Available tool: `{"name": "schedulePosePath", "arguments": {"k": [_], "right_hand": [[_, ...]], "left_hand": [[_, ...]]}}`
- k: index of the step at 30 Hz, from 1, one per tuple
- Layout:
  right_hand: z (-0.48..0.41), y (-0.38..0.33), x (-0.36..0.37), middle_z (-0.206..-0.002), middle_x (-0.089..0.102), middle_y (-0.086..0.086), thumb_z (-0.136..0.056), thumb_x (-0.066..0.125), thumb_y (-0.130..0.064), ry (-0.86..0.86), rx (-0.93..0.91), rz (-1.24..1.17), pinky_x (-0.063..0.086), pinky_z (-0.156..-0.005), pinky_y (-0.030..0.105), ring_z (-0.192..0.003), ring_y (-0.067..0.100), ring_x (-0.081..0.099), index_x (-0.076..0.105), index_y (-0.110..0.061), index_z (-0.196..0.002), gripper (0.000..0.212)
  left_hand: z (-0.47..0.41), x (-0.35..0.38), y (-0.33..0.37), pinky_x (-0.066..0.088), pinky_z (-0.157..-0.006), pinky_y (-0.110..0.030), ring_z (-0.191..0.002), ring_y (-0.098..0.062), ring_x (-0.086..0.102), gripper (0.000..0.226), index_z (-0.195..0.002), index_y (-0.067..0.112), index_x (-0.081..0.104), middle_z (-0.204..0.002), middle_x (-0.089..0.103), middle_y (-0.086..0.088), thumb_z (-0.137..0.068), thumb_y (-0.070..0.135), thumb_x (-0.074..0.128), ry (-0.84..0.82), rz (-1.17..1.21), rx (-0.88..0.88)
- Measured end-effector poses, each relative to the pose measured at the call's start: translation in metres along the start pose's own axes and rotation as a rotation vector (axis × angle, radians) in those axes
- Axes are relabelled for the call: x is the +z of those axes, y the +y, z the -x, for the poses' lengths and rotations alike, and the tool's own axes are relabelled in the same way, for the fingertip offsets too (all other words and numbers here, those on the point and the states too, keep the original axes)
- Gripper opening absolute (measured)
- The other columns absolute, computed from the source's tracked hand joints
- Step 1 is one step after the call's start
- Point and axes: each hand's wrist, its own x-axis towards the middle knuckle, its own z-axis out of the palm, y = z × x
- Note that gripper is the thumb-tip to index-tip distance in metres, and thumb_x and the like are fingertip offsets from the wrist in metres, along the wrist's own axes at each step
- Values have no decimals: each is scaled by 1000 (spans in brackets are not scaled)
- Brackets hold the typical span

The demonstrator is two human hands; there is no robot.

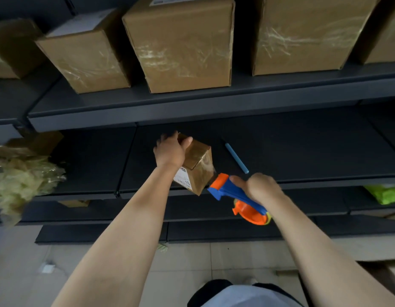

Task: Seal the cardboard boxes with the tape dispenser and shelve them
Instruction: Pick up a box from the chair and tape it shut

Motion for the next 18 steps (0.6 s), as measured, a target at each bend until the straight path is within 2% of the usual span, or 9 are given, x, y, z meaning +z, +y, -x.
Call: {"name": "schedulePosePath", "arguments": {"k": [2, 4, 5, 7, 9, 10, 12, 15, 18], "right_hand": [[-4, -13, 10, -70, 54, 7, -88, 34, -72, 5, -9, -28, 40, -58, 31, -60, 20, 52, 53, -8, -78, 68], [-6, -21, 14, -71, 54, 6, -88, 34, -72, 36, -22, -69, 37, -51, 29, -60, 19, 50, 55, -10, -82, 66], [-6, -24, 14, -71, 54, 5, -88, 34, -72, 51, -25, -71, 34, -48, 29, -59, 19, 50, 56, -10, -83, 65], [-9, -27, 13, -71, 55, 5, -88, 34, -72, 62, -24, -68, 34, -47, 28, -59, 18, 52, 56, -11, -81, 65], [-9, -27, 13, -71, 56, 5, -88, 33, -73, 49, -30, -67, 35, -47, 27, -59, 18, 54, 56, -11, -81, 66], [-9, -28, 13, -71, 57, 5, -88, 33, -73, 42, -30, -65, 36, -47, 27, -59, 18, 54, 57, -11, -82, 66], [-8, -28, 14, -70, 57, 5, -88, 32, -73, 36, -24, -65, 36, -47, 27, -59, 17, 54, 57, -11, -85, 67], [-2, -29, 4, -72, 54, 6, -85, 34, -75, 65, 1, -35, 38, -50, 29, -59, 19, 51, 53, -8, -91, 70], [-1, -31, -14, -77, 58, 7, -84, 38, -75, 114, -38, -23, 40, -52, 29, -63, 21, 55, 55, -6, -96, 72]], "left_hand": [[4, -2, 2, 34, -96, -43, -121, -33, 39, 52, -128, 17, 47, -131, 42, -15, -91, 54, 46, 130, -54, 63], [7, -4, 2, 36, -91, -40, -115, -31, 42, 43, -115, 16, 53, -124, 47, -13, -91, 51, 47, 185, -107, 164], [9, -4, 2, 37, -90, -39, -116, -30, 41, 46, -113, 16, 55, -124, 49, -12, -91, 55, 45, 163, -121, 187], [14, -5, 4, 38, -94, -42, -123, -31, 37, 71, -122, 17, 54, -131, 45, -12, -81, 73, 41, 42, -139, 163], [23, -3, 8, 32, -103, -48, -129, -36, 30, 97, -136, 16, 42, -142, 33, -11, -67, 85, 43, -74, -209, 139], [26, -1, 10, 28, -106, -50, -130, -38, 30, 102, -139, 16, 36, -145, 29, -11, -64, 85, 48, -97, -256, 142], [29, -1, 12, 30, -104, -50, -127, -39, 34, 98, -138, 16, 34, -145, 30, -12, -66, 77, 57, -79, -278, 154], [25, -8, 8, 40, -97, -44, -120, -33, 43, 89, -135, 19, 41, -137, 43, -7, -67, 72, 62, -86, -119, 116], [17, -22, -5, 46, -72, -27, -98, -14, 57, 76, -126, 22, 54, -114, 60, 2, -66, 65, 69, -200, 272, 6]]}}
